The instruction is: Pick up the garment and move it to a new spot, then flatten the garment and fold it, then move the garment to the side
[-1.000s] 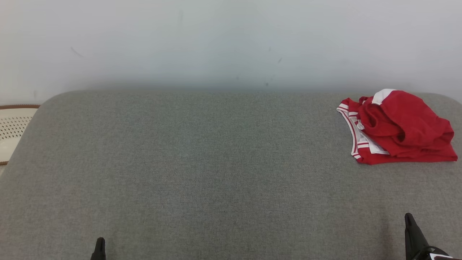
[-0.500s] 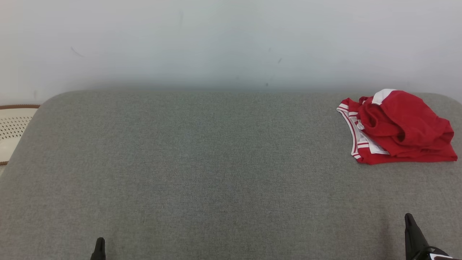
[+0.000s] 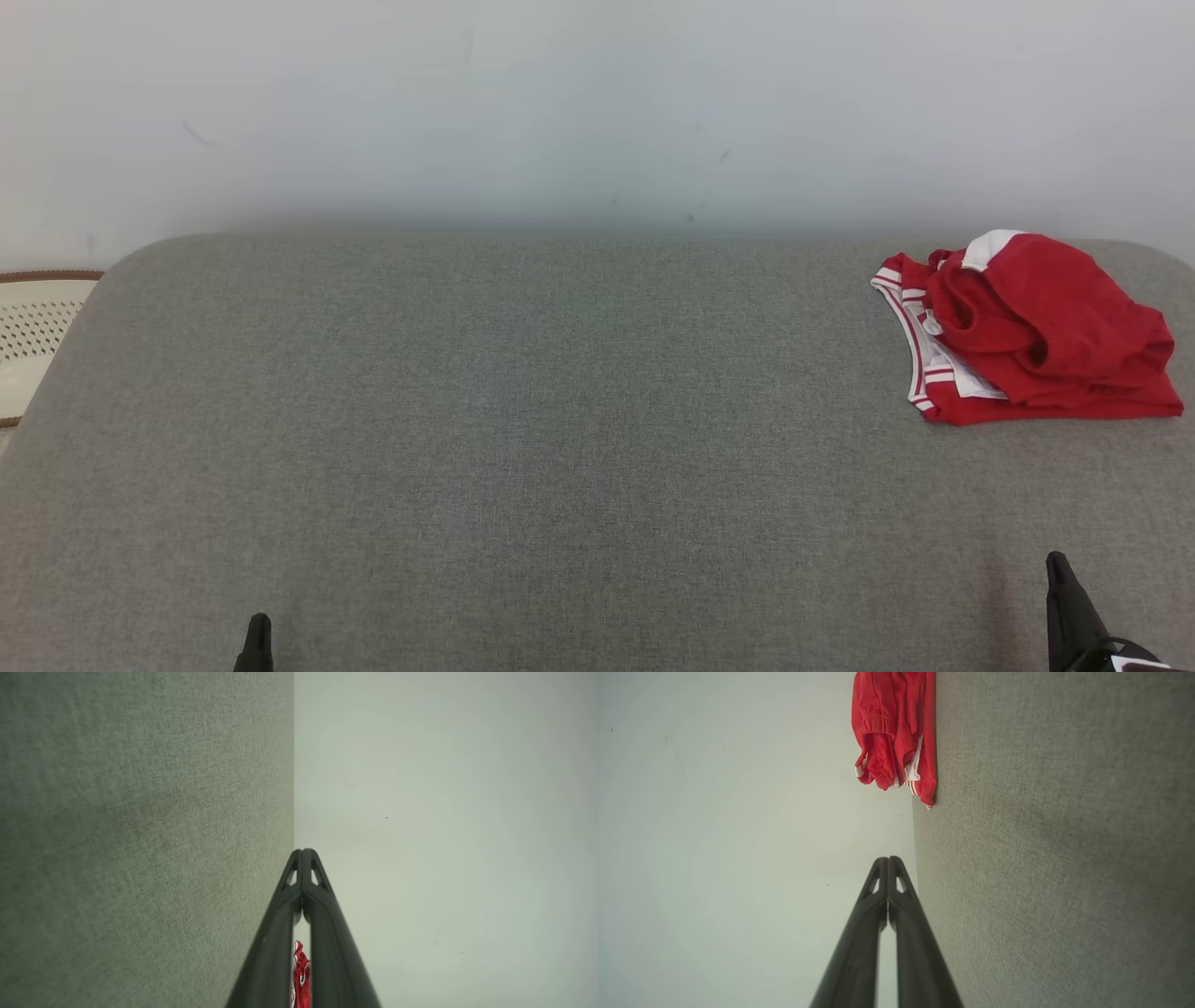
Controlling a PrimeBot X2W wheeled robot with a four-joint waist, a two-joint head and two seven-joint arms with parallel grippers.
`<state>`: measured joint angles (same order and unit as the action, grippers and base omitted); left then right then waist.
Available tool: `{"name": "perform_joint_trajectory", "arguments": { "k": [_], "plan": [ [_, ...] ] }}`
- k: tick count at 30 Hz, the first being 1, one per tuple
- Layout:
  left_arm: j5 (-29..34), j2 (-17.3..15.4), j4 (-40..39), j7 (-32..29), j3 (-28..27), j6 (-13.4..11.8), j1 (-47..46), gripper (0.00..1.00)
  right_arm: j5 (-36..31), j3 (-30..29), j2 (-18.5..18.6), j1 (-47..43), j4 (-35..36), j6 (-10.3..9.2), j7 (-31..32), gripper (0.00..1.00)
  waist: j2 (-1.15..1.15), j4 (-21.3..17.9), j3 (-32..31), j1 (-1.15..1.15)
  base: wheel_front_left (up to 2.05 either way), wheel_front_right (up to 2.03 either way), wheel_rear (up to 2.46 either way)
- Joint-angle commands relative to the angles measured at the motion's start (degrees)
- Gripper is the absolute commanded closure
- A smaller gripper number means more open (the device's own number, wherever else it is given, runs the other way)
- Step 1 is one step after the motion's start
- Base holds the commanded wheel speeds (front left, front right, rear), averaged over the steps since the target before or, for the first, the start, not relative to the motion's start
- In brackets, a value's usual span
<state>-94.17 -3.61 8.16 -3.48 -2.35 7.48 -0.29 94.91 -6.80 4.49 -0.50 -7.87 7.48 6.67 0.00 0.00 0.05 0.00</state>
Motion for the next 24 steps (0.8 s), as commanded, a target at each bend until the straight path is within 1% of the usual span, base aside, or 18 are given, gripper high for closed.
{"name": "perform_joint_trajectory", "arguments": {
  "k": [1, 24],
  "plan": [
    [0.6, -0.1, 0.2, -0.1, -0.2, 0.2, -0.4, 1.0, -0.5, -0.1, -0.1, 0.5, 0.0, 0.01, 0.3, 1.0, 0.0, 0.0, 0.0, 0.0, 0.0, 0.0, 0.0],
    [0.5, 0.0, 0.2, -0.3, -0.3, 0.2, -0.4, 1.0, -0.8, -0.4, -0.3, 0.5, 0.0, 0.02, 0.5, 1.0, 0.0, 0.0, 0.0, 0.0, 0.0, 0.0, 0.0]
  ]
}}
